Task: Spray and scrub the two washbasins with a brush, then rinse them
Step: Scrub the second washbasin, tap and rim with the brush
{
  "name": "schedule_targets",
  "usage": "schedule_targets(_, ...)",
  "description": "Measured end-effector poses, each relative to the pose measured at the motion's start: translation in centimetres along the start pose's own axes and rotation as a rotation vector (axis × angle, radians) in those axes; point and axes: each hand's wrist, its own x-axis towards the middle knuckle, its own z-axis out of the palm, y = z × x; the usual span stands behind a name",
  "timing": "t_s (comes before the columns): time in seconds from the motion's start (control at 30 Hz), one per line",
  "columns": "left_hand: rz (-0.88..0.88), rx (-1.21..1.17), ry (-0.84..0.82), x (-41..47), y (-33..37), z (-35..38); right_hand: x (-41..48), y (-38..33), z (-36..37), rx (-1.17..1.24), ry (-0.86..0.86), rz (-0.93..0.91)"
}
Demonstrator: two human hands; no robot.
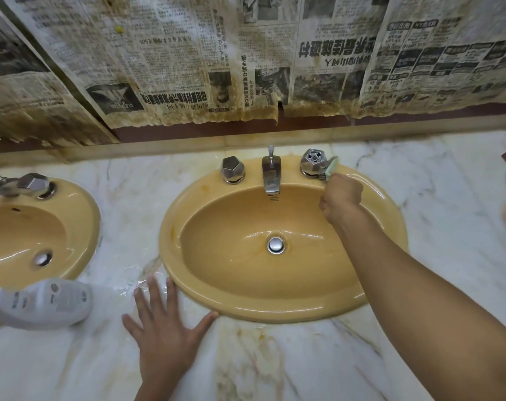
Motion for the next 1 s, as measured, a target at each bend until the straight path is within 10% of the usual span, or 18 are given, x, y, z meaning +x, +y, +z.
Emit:
schedule_targets(0.47,0.012,0.013,-0.015,0.1,0.0,-0.1,-1.2,2.3,1.3,0.082,0.045,0.019)
schedule_targets(1.0,0.013,0.036,-0.03,0.1,-0.2,0.1,8.1,-6.2,-3.6,-1.111,-0.449,-0.675)
